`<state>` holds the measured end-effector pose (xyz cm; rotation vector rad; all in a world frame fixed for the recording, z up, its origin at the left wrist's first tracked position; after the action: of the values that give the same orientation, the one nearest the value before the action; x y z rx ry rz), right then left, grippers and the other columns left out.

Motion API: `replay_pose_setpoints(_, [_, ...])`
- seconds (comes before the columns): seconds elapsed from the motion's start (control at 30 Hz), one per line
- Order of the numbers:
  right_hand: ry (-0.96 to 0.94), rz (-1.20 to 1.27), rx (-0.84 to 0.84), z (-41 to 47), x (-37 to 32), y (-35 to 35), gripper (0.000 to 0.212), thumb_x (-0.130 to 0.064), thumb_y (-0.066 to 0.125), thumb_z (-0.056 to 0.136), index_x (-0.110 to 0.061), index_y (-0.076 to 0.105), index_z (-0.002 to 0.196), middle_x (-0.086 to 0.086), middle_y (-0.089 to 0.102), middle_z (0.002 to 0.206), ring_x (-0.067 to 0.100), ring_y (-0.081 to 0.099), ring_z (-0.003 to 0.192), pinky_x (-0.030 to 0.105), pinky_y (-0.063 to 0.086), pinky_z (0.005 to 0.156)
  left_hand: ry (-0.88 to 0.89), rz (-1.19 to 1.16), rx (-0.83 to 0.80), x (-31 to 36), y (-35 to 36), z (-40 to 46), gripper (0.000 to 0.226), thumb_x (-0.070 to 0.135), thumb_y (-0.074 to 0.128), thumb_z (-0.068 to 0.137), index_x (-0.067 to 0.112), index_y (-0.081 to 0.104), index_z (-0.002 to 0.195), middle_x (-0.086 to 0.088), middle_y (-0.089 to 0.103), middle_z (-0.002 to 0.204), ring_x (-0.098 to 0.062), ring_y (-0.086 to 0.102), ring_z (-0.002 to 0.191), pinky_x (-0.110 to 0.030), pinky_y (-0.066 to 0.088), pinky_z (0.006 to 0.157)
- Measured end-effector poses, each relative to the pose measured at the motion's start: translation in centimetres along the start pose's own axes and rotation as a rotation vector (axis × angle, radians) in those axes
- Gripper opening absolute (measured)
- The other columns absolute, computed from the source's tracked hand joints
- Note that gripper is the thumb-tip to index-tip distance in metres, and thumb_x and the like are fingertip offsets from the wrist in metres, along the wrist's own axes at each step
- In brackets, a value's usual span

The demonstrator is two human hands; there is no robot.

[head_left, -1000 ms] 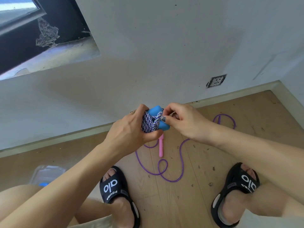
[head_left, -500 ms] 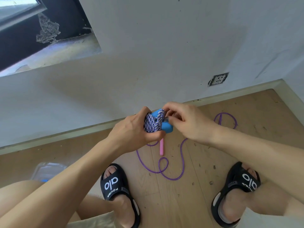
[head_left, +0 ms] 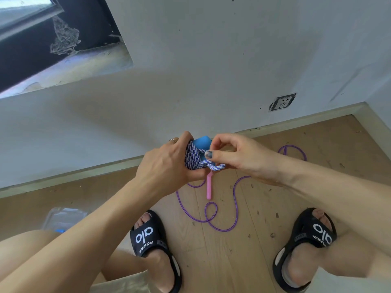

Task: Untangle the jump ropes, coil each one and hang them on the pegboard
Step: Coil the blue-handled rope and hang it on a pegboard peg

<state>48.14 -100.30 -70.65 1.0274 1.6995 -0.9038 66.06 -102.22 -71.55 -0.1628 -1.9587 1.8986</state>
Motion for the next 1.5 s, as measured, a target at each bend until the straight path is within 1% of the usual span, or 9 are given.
replay_pose_setpoints(0.17, [0.052,0.077,0.111,-0.7,-0.2,-0.3,0.017,-0.004,0.073,0.086,0.002,0.061,0.095,0.014,0.066,0.103,0.027,0.074,0.077,0.037,0.063,0.074,-0.039,0.031,-0.001,0.0,-0.2,0.2,0.072,0.083,0.046,0.062,0.03,0.039,0.111,0.01,0.059,0.091,-0.02,0.055,0.065,-0.03,0.038,0.051])
replay_pose_setpoints(0.47, [0.297,0.157,0.039,-0.8,-0.7,-0.4,0.02,0.001,0.059,0.091,0.003,0.064,0.11,0.004,0.055,0.061,0.007,0.047,0.042,0.017,0.039,0.04,-0.104,0.093,-0.01,-0.5,0.0,0.6,0.076,0.089,0.042,0.059,0.029,0.036,0.106,0.008,0.057,0.087,-0.023,0.058,0.062,-0.032,0.044,0.051])
replay_pose_setpoints(0.63, [0.271,0.166,-0.01,-1.3,-0.2,0.9,0.033,-0.01,0.074,0.086,0.001,0.06,0.113,0.012,0.059,0.089,0.016,0.056,0.064,0.023,0.049,0.049,-0.097,0.117,-0.024,-0.3,0.1,0.7,0.079,0.09,0.041,0.059,0.028,0.037,0.108,0.008,0.055,0.087,-0.023,0.057,0.063,-0.031,0.038,0.05])
replay_pose_setpoints(0.77, [0.169,0.222,0.134,-1.0,0.0,0.7,0.012,-0.002,0.067,0.09,-0.002,0.059,0.099,0.013,0.057,0.085,0.018,0.06,0.064,0.028,0.055,0.055,-0.084,0.14,0.019,-0.1,0.0,0.8,0.075,0.088,0.044,0.062,0.028,0.038,0.106,0.008,0.055,0.084,-0.022,0.059,0.062,-0.031,0.041,0.05])
replay_pose_setpoints(0.9, [0.107,0.1,0.148,-1.3,-0.5,0.8,0.035,-0.023,0.078,0.084,-0.004,0.057,0.105,0.016,0.065,0.093,0.022,0.067,0.076,0.035,0.06,0.064,-0.059,0.185,0.036,0.3,0.1,0.6,0.075,0.087,0.037,0.061,0.026,0.039,0.106,0.007,0.054,0.082,-0.02,0.057,0.058,-0.028,0.036,0.047])
replay_pose_setpoints(1.07, [0.005,-0.035,0.324,-0.9,0.4,0.7,0.009,-0.015,0.06,0.097,-0.007,0.061,0.101,0.013,0.068,0.085,0.033,0.071,0.076,0.05,0.061,0.067,-0.056,0.181,0.036,0.6,0.4,0.7,0.078,0.089,0.039,0.062,0.027,0.039,0.108,0.008,0.055,0.083,-0.019,0.059,0.06,-0.029,0.043,0.049])
replay_pose_setpoints(1.23, [-0.023,0.186,0.196,-0.8,-0.2,0.3,0.02,0.001,0.05,0.099,-0.009,0.066,0.103,0.015,0.062,0.09,0.021,0.064,0.07,0.029,0.054,0.055,-0.147,-0.048,-0.067,0.3,0.6,0.7,0.067,0.085,0.053,0.067,0.029,0.04,0.103,0.008,0.057,0.078,-0.018,0.059,0.066,-0.035,0.051,0.058])
replay_pose_setpoints(1.37, [0.065,0.52,-0.008,-0.5,-0.9,-0.5,0.02,0.004,0.048,0.099,-0.001,0.066,0.106,0.013,0.064,0.081,0.015,0.064,0.068,0.022,0.057,0.064,-0.189,-0.248,-0.112,0.2,0.6,0.8,0.063,0.078,0.056,0.066,0.029,0.043,0.103,0.009,0.058,0.077,-0.01,0.058,0.069,-0.036,0.048,0.061])
replay_pose_setpoints(1.5, [0.031,0.427,-0.047,-0.4,-1.2,-1.5,0.017,-0.004,0.055,0.097,0.0,0.065,0.111,0.009,0.062,0.081,0.017,0.061,0.068,0.022,0.054,0.062,-0.185,-0.312,-0.118,-0.1,0.4,0.8,0.058,0.075,0.059,0.067,0.031,0.042,0.1,0.009,0.06,0.08,-0.012,0.059,0.072,-0.038,0.052,0.065])
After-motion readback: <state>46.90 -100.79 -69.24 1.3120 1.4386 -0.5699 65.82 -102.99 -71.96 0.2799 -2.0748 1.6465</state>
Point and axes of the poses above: each hand's wrist, its own z-axis towards the middle knuckle, its own y-axis out of the palm, x = y × z, the point moved 3 cm from there along z, towards the middle knuckle
